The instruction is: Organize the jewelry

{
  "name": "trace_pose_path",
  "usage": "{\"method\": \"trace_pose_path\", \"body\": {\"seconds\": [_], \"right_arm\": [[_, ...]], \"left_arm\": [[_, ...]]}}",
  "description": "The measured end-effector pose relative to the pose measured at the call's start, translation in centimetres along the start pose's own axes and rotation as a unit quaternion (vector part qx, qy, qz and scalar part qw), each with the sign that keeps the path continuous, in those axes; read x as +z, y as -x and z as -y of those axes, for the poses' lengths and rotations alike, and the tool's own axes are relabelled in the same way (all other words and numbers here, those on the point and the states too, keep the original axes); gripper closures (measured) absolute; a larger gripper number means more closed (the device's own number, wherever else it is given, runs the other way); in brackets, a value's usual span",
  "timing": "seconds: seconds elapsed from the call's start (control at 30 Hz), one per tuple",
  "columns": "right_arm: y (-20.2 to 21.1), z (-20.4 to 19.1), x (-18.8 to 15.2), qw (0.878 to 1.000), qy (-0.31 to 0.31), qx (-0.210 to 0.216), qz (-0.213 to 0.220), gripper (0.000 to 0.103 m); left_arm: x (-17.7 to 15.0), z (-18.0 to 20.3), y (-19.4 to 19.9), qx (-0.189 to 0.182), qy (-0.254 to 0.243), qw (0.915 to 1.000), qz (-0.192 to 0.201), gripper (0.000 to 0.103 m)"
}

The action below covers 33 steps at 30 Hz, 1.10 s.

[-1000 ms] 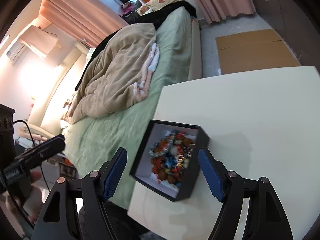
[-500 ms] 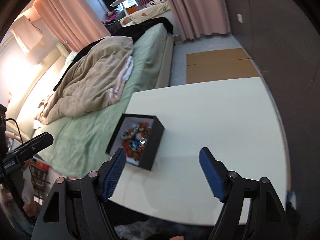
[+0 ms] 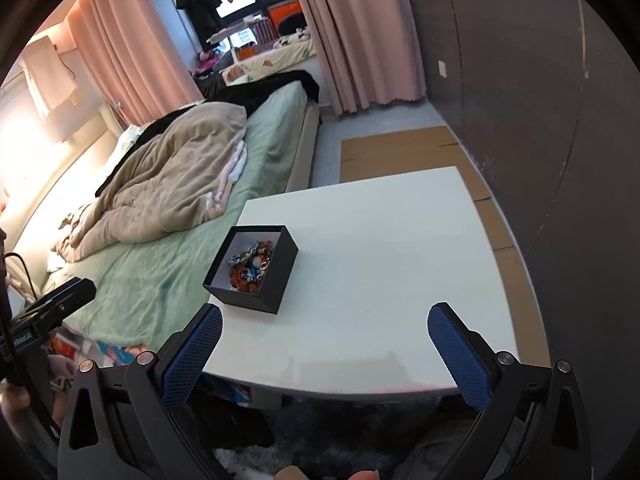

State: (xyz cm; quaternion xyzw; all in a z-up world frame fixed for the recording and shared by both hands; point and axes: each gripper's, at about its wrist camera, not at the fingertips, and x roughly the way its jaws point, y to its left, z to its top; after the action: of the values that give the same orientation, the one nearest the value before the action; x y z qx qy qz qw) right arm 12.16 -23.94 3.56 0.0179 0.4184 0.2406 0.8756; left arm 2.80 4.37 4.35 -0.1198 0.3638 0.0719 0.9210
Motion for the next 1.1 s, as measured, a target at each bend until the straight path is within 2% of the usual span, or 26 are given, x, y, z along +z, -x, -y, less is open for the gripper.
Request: {"method": "trace_pose_path", "body": {"seconds": [0.27,0.53,0.67,0.9,1.1], "right_arm": [[3.5,-1.0,-1.8,1.0,0.009,0.002,0.026,0.0],[6.6,-1.9,-3.4,0.998,0.025,-0.023,0.056,0.0],[7.4,-2.4,-3.9,0.996,0.041,-0.028,0.069,0.0],[7.5,-2.9,-4.7,0.996,0.043,-0.016,0.081,0.0],[6.3,-3.3,-4.4,0.996,0.053,-0.016,0.071,0.0]], "left_arm": [[-2.4,1.1,3.9,0.015,-0.017,0.9992,0.034,0.0],[-3.9,1.6,6.6,0.014,-0.018,0.9975,0.067,0.0],[-4.1,2.0,7.1,0.022,-0.026,0.9961,0.081,0.0],[-4.8,2.3,6.8,0.017,-0.031,0.9959,0.083,0.0],[-4.6,2.3,6.0,0.019,-0.031,0.996,0.082,0.0]]}}
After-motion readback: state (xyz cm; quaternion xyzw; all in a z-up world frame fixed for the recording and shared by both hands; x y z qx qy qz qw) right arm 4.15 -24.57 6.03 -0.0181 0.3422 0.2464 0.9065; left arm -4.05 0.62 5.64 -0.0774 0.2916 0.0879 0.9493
